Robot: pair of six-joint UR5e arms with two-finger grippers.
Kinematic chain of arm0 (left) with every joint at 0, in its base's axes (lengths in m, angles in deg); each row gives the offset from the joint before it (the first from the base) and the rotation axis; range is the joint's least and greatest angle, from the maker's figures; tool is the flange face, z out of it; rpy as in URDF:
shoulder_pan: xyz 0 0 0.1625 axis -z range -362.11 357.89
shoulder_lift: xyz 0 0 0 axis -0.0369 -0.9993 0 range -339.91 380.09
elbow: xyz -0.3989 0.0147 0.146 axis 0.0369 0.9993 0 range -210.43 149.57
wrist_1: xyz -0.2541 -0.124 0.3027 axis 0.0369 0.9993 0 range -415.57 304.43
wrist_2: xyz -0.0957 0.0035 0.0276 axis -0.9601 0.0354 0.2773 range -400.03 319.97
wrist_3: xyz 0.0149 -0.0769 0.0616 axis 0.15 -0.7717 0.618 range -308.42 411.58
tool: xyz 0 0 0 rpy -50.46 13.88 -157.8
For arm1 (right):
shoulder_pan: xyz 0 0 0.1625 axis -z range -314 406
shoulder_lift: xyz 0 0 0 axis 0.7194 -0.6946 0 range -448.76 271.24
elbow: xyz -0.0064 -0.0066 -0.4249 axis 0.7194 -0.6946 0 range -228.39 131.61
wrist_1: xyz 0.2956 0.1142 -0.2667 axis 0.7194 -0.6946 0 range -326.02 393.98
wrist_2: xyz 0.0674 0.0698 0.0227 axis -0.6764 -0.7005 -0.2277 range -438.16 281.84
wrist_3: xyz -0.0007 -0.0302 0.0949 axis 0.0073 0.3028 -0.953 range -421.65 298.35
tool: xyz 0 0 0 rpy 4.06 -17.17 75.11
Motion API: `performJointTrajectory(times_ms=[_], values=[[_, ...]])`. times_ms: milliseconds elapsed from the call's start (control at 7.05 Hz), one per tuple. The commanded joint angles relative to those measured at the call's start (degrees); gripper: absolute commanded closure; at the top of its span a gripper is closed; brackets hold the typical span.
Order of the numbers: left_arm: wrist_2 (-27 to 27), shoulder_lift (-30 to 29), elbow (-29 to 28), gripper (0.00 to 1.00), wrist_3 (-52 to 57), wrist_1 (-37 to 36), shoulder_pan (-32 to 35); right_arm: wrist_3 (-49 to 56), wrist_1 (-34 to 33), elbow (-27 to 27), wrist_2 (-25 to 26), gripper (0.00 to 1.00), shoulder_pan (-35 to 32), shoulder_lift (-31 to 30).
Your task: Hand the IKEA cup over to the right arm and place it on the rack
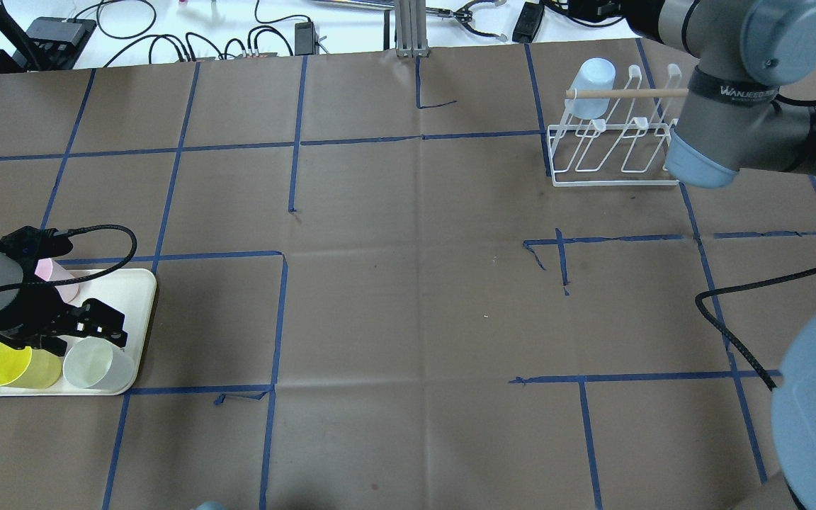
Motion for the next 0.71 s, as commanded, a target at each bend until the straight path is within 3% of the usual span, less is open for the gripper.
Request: performJointTrajectory(times_ms=[0,284,426,568], values=[[3.6,-2.3,4.0,0.02,0.1,-6.7,0.0,-9.6,-0.4,6.9,-0.5,0.00,-3.1,-7.9],[3.3,-1.8,4.1,0.02,-0.3,-6.9,0.3,-26.9,-2.0,8.2,-0.9,0.00,-3.8,-8.7],[3.0,-1.9,3.9,0.09,-0.2,-7.0,0.4,-38.3,-4.1,8.2,-1.0,0.00,-4.5,-8.6],[2.9,-1.9,3.5,0.43,0.1,-7.0,0.4,-47.8,-4.3,8.2,-0.8,0.00,-5.7,-8.6]])
